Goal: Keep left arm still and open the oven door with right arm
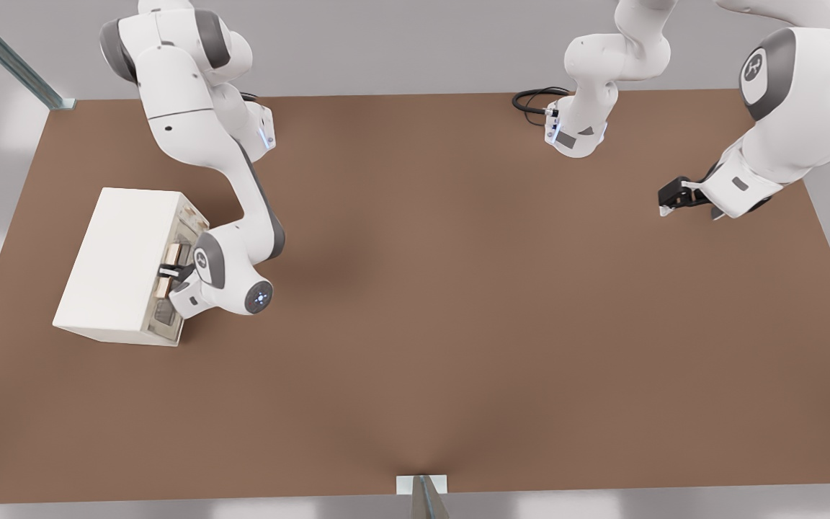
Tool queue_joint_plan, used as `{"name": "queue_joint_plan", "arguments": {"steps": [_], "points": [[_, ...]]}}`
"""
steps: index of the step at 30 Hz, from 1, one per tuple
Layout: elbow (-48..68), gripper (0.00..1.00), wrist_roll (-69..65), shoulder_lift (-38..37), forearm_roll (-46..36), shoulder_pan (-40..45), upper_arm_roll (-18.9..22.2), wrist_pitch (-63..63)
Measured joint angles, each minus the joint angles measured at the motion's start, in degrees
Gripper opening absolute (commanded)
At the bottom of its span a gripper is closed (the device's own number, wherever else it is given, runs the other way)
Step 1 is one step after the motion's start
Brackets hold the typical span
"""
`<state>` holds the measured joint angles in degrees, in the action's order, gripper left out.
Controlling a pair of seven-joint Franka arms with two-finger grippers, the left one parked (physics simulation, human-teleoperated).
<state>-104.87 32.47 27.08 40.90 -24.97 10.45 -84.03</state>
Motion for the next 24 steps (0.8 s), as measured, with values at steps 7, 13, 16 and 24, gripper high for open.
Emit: {"name": "queue_joint_plan", "arguments": {"steps": [7,13,16,24], "points": [[-1.3,0.21,1.1,0.3,0.3,0.4,0.3,-1.4],[5.8,0.21,2.6,1.9,-5.4,-3.6,-1.1,-1.1],[11.2,0.21,4.1,0.7,-16.0,-1.8,-3.4,-0.9],[23.1,1.00,-7.9,-16.4,-42.0,13.4,0.2,0.3]]}}
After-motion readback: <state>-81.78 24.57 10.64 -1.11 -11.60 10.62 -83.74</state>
